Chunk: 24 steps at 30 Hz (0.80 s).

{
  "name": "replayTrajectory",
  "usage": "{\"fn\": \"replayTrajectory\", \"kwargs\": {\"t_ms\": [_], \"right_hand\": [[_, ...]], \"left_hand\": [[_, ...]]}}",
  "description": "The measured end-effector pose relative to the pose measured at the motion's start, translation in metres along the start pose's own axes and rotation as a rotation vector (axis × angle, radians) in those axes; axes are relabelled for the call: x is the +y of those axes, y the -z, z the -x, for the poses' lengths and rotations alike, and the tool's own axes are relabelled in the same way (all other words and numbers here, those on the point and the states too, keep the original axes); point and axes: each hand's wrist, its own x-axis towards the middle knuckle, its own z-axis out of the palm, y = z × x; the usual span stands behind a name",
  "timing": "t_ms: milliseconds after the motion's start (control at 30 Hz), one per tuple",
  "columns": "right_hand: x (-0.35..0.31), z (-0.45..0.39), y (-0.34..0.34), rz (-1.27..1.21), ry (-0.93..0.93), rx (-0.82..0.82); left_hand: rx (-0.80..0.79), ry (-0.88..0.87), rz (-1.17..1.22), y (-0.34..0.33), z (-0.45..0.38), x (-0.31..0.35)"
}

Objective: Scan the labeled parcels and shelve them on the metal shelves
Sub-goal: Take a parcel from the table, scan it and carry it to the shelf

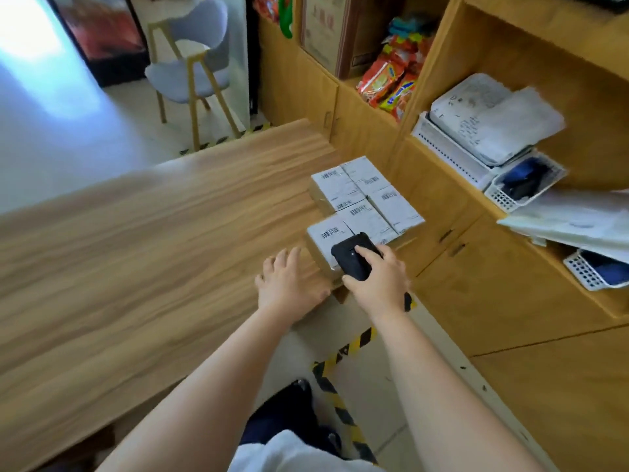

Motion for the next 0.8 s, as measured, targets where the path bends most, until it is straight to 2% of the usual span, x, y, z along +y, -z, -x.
{"fn": "replayTrajectory", "kwargs": {"t_ms": [200, 400, 600, 700, 800], "right_hand": [[0.023, -0.082, 0.004, -0.106, -0.042, 0.038], [0.018, -0.138, 0.011, -0.181, -0.021, 0.012], [-0.008, -0.184, 0.004, -0.229, 0.116, -0.125], [-0.031, -0.202, -0.006, -0.264, 0.208, -0.233], [-0.057, -0.207, -0.011, -0.246, 0.343, -0.397]], "left_hand": [[-0.156, -0.09, -0.001, -0.022, -0.078, 0.024], [-0.204, -0.145, 0.064, -0.033, -0.117, 0.019], [-0.095, -0.07, 0.334, -0.028, -0.106, 0.015], [0.077, 0.011, 0.36, -0.014, -0.094, 0.004], [0.299, 0.189, 0.266, 0.0, -0.084, -0.01]]}}
